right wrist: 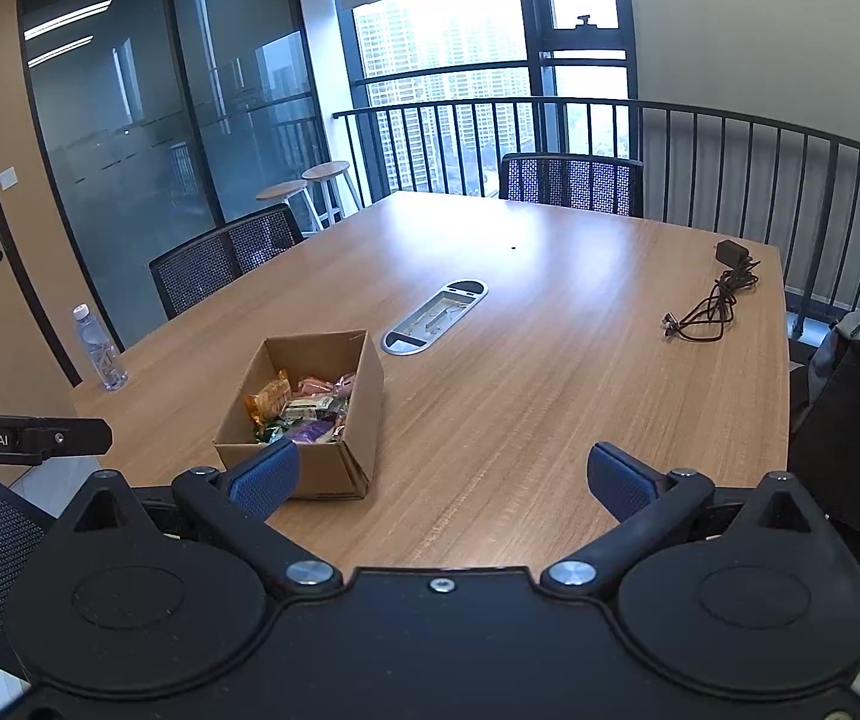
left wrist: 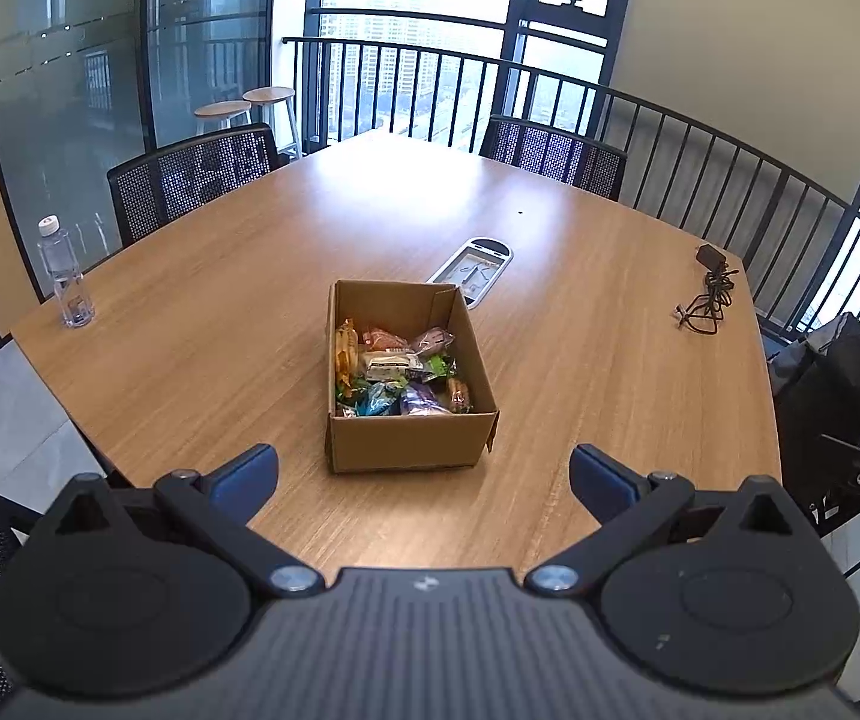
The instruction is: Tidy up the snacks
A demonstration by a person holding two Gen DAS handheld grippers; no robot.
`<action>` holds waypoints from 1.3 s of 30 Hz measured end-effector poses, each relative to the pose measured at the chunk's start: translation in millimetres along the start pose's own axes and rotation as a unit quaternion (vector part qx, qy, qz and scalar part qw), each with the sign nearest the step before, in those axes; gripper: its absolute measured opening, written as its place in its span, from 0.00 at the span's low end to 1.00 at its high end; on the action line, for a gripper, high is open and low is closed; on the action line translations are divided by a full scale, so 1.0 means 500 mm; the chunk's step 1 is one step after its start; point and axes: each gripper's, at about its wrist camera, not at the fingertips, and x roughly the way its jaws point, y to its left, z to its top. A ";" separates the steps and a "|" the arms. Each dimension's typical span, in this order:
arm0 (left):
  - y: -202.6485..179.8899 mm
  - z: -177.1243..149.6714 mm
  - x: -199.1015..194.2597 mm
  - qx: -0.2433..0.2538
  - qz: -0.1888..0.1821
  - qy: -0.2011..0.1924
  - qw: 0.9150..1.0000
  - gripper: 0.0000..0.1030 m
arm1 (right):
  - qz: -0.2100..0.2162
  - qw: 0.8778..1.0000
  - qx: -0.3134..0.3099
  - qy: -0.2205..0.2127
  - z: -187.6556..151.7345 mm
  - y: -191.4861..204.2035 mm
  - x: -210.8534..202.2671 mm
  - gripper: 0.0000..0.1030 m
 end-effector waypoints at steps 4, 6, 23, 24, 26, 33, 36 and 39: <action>0.000 0.002 0.001 0.001 0.002 0.000 1.000 1.00 | 0.003 1.000 -0.002 0.000 0.002 0.003 0.002 1.00; 0.001 0.002 0.002 0.001 0.003 0.001 1.000 1.00 | 0.004 1.000 -0.003 0.000 0.002 0.004 0.003 1.00; -0.002 -0.006 -0.004 0.007 0.002 -0.003 1.000 1.00 | 0.010 1.000 -0.011 0.009 -0.002 0.020 0.008 1.00; -0.002 -0.008 -0.004 0.008 0.003 -0.003 1.000 1.00 | 0.009 1.000 -0.011 0.010 -0.003 0.021 0.008 1.00; -0.001 -0.011 -0.005 0.008 0.003 -0.002 1.000 1.00 | 0.010 1.000 -0.011 0.011 -0.005 0.022 0.008 1.00; 0.000 -0.015 -0.011 0.009 0.006 -0.004 1.000 1.00 | 0.011 1.000 -0.010 0.010 -0.006 0.022 0.005 1.00; 0.001 -0.017 -0.012 0.009 0.006 -0.005 1.000 1.00 | 0.011 1.000 -0.010 0.011 -0.007 0.023 0.004 1.00; 0.001 -0.019 -0.013 0.009 0.006 -0.004 1.000 1.00 | 0.012 1.000 -0.011 0.010 -0.009 0.024 0.002 1.00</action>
